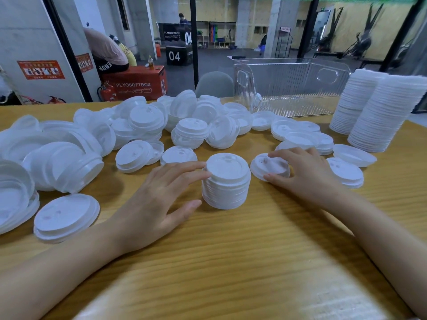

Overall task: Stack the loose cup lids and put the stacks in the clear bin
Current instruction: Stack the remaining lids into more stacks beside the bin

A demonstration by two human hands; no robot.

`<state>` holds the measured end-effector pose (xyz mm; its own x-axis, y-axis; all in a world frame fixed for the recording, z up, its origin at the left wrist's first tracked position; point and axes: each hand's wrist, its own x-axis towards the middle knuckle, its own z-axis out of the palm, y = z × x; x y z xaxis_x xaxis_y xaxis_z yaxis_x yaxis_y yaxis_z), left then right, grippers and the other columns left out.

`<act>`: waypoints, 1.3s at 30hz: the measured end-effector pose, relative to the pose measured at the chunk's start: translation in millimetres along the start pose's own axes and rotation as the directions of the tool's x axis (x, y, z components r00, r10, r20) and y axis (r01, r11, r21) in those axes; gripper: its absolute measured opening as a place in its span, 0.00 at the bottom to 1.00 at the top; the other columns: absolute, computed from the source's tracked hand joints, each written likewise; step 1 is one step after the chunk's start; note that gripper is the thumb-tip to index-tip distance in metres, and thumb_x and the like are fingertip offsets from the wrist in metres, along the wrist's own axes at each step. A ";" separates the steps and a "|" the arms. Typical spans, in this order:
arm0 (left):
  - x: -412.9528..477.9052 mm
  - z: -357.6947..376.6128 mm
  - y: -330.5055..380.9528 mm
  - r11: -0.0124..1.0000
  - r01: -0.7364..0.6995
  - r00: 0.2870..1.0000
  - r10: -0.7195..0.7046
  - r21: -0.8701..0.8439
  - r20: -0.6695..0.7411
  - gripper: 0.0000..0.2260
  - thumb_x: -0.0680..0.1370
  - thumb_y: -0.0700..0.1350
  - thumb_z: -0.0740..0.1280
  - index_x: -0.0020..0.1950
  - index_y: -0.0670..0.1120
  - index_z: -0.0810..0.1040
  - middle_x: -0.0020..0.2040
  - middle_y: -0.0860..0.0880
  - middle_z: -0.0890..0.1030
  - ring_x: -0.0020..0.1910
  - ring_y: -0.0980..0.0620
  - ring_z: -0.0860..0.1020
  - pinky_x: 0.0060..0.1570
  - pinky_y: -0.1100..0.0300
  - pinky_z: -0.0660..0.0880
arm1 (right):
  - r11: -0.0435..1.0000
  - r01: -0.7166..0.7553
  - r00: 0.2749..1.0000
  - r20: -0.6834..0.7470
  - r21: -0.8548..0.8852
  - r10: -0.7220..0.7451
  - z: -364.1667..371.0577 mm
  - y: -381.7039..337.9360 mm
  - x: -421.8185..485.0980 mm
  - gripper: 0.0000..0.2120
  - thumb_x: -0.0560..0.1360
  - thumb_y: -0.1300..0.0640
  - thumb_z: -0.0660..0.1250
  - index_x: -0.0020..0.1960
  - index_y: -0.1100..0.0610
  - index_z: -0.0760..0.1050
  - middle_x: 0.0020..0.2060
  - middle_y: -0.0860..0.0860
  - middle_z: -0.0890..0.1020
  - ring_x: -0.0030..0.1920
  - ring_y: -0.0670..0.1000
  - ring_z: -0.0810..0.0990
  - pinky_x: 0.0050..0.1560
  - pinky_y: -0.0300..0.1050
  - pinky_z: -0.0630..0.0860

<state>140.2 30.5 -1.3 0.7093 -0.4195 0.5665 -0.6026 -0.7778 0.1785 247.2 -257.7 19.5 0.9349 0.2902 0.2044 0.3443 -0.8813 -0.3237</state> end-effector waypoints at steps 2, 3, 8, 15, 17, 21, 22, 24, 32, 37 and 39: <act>-0.5 0.2 -0.2 1.000 0.001 1.000 -0.001 0.000 0.003 0.19 0.80 0.52 0.61 0.71 0.51 0.70 0.72 0.55 0.69 0.72 0.55 0.67 0.68 0.54 0.64 | 1.000 -0.010 1.000 0.011 0.005 0.010 -0.5 0.5 -0.3 0.24 0.73 0.37 0.66 0.67 0.40 0.71 0.66 0.47 0.74 0.65 0.54 0.65 0.64 0.53 0.64; -0.7 0.2 -0.3 1.000 0.002 1.000 -0.002 0.001 0.005 0.19 0.80 0.52 0.61 0.71 0.51 0.69 0.72 0.55 0.69 0.72 0.55 0.67 0.68 0.53 0.64 | 1.000 -0.007 1.000 0.018 -0.003 0.007 -0.3 1.1 -0.3 0.24 0.73 0.36 0.66 0.67 0.40 0.71 0.65 0.47 0.74 0.64 0.53 0.65 0.64 0.53 0.64; -0.8 0.1 -0.2 1.000 0.001 1.000 -0.001 0.005 0.010 0.19 0.81 0.52 0.61 0.71 0.51 0.69 0.72 0.54 0.69 0.72 0.55 0.67 0.68 0.53 0.64 | 0.997 0.011 0.998 -0.064 0.070 -0.007 0.4 0.0 1.1 0.26 0.68 0.34 0.66 0.64 0.41 0.74 0.59 0.45 0.78 0.62 0.52 0.68 0.57 0.51 0.67; 0.9 0.9 2.6 1.000 0.015 0.999 -0.015 -0.005 -0.035 0.22 0.80 0.52 0.62 0.73 0.50 0.66 0.73 0.53 0.67 0.73 0.56 0.65 0.69 0.57 0.63 | 0.799 0.425 0.902 -0.276 0.425 -0.333 2.7 -34.2 -16.1 0.22 0.70 0.36 0.67 0.61 0.44 0.78 0.57 0.33 0.77 0.62 0.44 0.71 0.61 0.32 0.64; 0.9 0.6 2.9 0.999 0.031 0.998 -0.032 -0.023 -0.053 0.24 0.79 0.52 0.63 0.74 0.50 0.63 0.74 0.53 0.66 0.74 0.55 0.64 0.69 0.54 0.64 | 0.788 0.469 0.881 -0.277 0.398 -0.384 7.8 -41.2 -17.5 0.22 0.70 0.37 0.67 0.60 0.44 0.78 0.59 0.36 0.77 0.63 0.47 0.71 0.65 0.39 0.65; 0.8 1.1 2.9 0.999 0.040 0.998 -0.041 -0.025 -0.041 0.24 0.80 0.52 0.62 0.74 0.50 0.63 0.75 0.52 0.66 0.74 0.55 0.64 0.69 0.51 0.64 | 0.796 0.458 0.888 -0.253 0.396 -0.385 10.9 -41.6 -15.6 0.22 0.69 0.35 0.67 0.60 0.41 0.78 0.61 0.38 0.77 0.64 0.48 0.70 0.66 0.45 0.66; 1.0 1.1 2.9 0.999 0.037 0.999 -0.038 -0.021 -0.038 0.24 0.80 0.52 0.62 0.74 0.50 0.63 0.75 0.52 0.66 0.74 0.55 0.64 0.69 0.51 0.64 | 0.796 0.459 0.887 -0.252 0.395 -0.386 11.0 -41.3 -15.4 0.22 0.69 0.35 0.67 0.60 0.41 0.78 0.61 0.38 0.77 0.63 0.48 0.70 0.66 0.44 0.66; 1.4 0.9 3.3 0.999 0.038 0.999 -0.039 -0.020 -0.036 0.24 0.80 0.52 0.62 0.74 0.50 0.63 0.75 0.52 0.66 0.74 0.55 0.64 0.69 0.50 0.64 | 0.791 0.460 0.887 -0.249 0.403 -0.389 11.7 -41.2 -15.1 0.21 0.69 0.35 0.67 0.60 0.39 0.78 0.61 0.37 0.77 0.63 0.48 0.69 0.66 0.42 0.65; 2.4 1.2 3.7 0.999 0.032 0.999 -0.032 -0.010 -0.038 0.24 0.79 0.52 0.63 0.74 0.50 0.63 0.74 0.52 0.67 0.74 0.54 0.65 0.68 0.50 0.65 | 0.790 0.479 0.877 -0.240 0.384 -0.415 16.4 -42.7 -13.9 0.20 0.68 0.33 0.66 0.59 0.35 0.75 0.61 0.39 0.76 0.63 0.47 0.68 0.67 0.45 0.65; 2.7 1.7 2.5 1.000 0.028 0.999 -0.028 -0.001 -0.027 0.24 0.79 0.52 0.63 0.74 0.50 0.63 0.74 0.52 0.68 0.73 0.54 0.65 0.68 0.51 0.64 | 0.792 0.481 0.876 -0.227 0.377 -0.425 19.1 -42.1 -14.4 0.20 0.69 0.32 0.65 0.60 0.33 0.74 0.61 0.39 0.75 0.65 0.47 0.67 0.68 0.52 0.66; 2.4 1.5 1.8 1.000 0.030 0.999 -0.030 -0.002 -0.027 0.24 0.79 0.52 0.63 0.74 0.50 0.64 0.73 0.53 0.68 0.73 0.54 0.65 0.68 0.51 0.65 | 0.792 0.481 0.876 -0.220 0.375 -0.428 18.9 -41.4 -14.6 0.20 0.69 0.31 0.65 0.60 0.32 0.74 0.62 0.39 0.74 0.65 0.46 0.67 0.68 0.52 0.65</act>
<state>141.5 27.3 -0.8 0.7171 -0.3827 0.5825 -0.5813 -0.7895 0.1968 220.9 -218.3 12.5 0.6528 0.5497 0.5212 0.7552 -0.4187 -0.5043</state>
